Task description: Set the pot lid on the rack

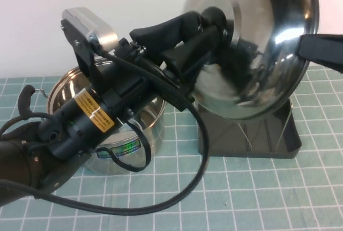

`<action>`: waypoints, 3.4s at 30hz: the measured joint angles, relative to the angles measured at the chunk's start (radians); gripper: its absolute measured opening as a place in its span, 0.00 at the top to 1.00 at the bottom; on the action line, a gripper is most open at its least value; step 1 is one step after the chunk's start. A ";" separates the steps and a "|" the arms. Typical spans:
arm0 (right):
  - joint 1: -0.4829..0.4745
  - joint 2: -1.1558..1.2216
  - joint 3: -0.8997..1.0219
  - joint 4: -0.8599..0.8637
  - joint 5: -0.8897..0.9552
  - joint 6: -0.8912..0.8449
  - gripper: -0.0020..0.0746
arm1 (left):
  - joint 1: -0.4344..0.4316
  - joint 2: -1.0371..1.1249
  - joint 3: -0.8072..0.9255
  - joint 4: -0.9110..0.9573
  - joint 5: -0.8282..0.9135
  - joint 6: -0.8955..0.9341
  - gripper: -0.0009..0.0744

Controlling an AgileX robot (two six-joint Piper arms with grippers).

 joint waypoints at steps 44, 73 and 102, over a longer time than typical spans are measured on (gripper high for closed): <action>0.070 0.384 -0.260 -0.021 -0.223 0.104 0.94 | 0.069 -0.135 0.010 0.114 0.545 0.000 0.99; 0.067 0.512 -0.276 -0.003 -0.250 -0.089 0.29 | 0.070 -0.293 0.011 0.477 0.865 -0.058 0.99; -0.028 0.289 -0.907 -1.063 0.078 0.230 0.96 | 0.074 -0.818 0.012 0.279 1.768 -0.079 0.99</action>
